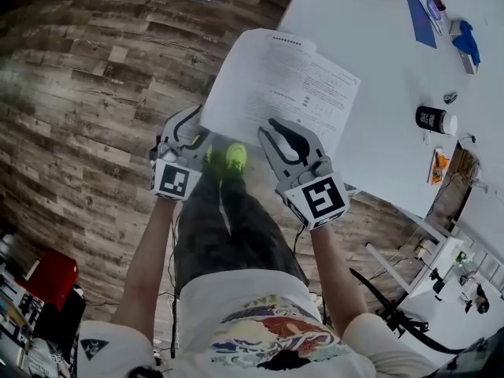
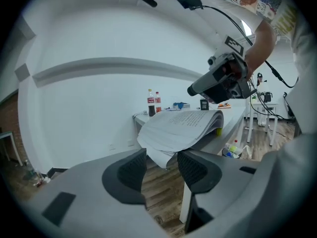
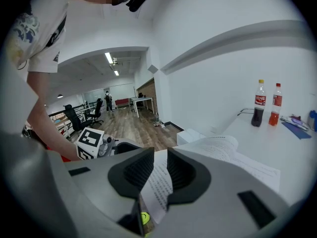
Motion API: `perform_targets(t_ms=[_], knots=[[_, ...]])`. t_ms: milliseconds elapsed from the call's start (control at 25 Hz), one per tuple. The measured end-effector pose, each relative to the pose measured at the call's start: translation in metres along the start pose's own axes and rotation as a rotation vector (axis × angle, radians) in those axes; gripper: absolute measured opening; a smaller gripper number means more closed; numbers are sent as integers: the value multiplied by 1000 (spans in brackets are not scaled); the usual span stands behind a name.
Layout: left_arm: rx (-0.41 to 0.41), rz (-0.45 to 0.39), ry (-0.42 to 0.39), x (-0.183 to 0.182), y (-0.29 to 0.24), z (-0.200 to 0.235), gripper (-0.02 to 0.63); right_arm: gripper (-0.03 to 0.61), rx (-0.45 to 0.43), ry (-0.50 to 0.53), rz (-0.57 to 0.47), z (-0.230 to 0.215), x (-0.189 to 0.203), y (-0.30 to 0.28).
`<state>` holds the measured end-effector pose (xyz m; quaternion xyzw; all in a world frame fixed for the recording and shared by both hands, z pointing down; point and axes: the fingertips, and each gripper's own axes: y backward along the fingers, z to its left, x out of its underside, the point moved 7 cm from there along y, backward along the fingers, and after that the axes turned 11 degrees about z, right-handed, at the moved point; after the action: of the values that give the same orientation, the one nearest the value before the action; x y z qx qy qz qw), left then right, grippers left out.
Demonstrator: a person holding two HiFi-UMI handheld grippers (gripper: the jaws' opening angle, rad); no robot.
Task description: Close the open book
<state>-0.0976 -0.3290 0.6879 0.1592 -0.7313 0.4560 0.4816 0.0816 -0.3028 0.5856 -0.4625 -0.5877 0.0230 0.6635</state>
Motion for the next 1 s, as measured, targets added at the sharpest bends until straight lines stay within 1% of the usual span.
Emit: perform_targets(t_ms=[120, 200, 360, 440, 560, 760, 1000], knots=[[2, -14, 1, -11, 5, 1, 187, 78, 1, -10, 5, 2, 0, 3], [1, -20, -17, -20, 9, 2, 187, 78, 2, -13, 6, 2, -1, 8], [8, -10, -28, -36, 14, 0, 187, 78, 14, -30, -1, 2, -3, 21], [12, -13, -51, -45, 17, -1, 187, 78, 19, -35, -5, 3, -5, 28], [16, -16, -53, -56, 20, -4, 187, 78, 28, -36, -15, 3, -10, 39], [42, -19, -87, -80, 26, -11, 187, 78, 40, -42, -21, 4, -17, 59], [76, -23, -104, -95, 28, -19, 187, 78, 47, -49, -41, 7, -26, 79]])
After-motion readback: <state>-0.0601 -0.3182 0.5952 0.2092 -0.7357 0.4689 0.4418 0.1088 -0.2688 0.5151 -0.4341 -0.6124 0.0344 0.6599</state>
